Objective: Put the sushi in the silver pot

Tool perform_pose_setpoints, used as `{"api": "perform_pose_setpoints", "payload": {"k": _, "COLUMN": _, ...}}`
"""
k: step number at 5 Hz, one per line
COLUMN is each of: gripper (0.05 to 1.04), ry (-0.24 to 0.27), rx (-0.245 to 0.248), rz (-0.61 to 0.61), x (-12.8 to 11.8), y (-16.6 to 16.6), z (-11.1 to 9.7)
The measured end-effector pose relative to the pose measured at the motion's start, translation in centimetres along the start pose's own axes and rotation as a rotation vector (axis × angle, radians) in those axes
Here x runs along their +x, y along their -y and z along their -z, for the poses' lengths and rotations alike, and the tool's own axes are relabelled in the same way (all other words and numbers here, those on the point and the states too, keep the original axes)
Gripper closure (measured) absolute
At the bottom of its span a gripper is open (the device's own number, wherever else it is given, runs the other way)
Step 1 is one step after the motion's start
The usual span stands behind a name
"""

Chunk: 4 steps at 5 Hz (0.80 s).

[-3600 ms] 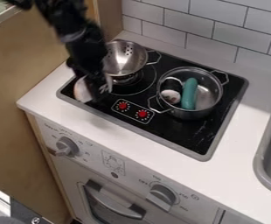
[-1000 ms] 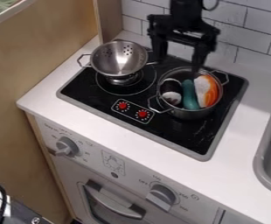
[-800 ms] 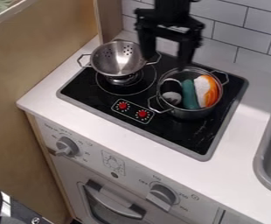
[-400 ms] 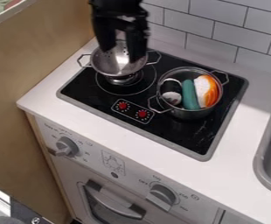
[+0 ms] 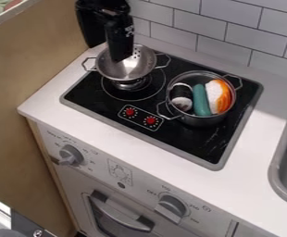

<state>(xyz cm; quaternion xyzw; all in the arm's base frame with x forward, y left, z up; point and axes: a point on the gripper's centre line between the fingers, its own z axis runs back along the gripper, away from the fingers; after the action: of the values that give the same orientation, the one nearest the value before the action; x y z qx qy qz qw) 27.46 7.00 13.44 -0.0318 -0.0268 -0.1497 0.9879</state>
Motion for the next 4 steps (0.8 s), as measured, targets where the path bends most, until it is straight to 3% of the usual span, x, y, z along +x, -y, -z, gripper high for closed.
{"api": "perform_pose_setpoints", "payload": {"k": 1, "gripper": 0.085, "ry": -0.029, "rx": -0.009, "rz": 0.019, "x": -1.1, "y": -0.8, "z": -0.3}}
{"api": "perform_pose_setpoints", "payload": {"k": 3, "gripper": 0.085, "ry": -0.018, "rx": -0.002, "rz": -0.007, "x": -1.4, "y": -1.8, "z": -0.9}}
{"api": "perform_pose_setpoints", "payload": {"k": 4, "gripper": 0.085, "ry": -0.021, "rx": -0.027, "rz": -0.07, "x": -1.3, "y": -0.3, "z": 0.1}}
